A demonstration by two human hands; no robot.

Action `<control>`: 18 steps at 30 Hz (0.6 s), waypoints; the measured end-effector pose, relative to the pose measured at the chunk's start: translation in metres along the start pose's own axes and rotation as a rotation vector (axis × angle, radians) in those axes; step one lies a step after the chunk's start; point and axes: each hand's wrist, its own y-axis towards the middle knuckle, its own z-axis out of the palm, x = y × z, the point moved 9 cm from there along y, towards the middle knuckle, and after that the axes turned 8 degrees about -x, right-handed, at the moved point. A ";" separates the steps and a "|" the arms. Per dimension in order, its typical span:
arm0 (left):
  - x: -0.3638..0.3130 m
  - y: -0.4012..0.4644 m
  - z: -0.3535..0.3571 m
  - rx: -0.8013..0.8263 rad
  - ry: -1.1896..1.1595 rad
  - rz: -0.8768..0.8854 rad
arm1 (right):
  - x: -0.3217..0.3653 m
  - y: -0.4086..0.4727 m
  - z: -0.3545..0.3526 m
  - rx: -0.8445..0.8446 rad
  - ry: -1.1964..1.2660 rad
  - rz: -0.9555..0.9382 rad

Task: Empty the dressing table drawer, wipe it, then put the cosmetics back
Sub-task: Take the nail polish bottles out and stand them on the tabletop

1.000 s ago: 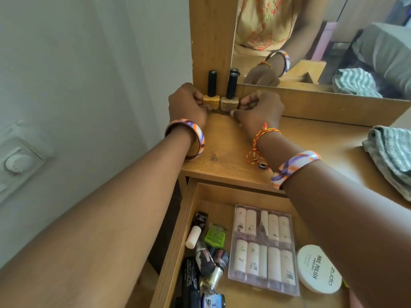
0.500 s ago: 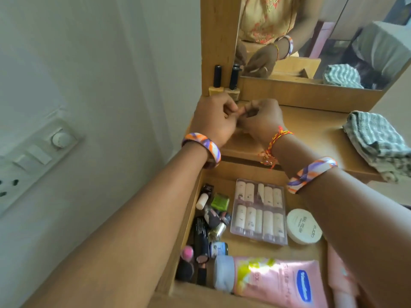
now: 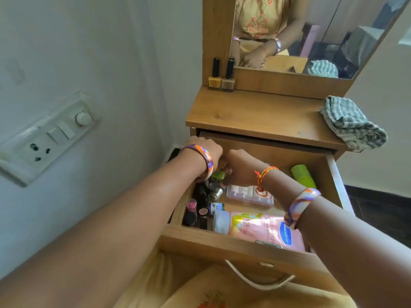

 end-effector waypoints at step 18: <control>-0.008 0.000 0.010 -0.166 0.219 0.107 | -0.007 -0.008 0.011 -0.299 0.198 0.053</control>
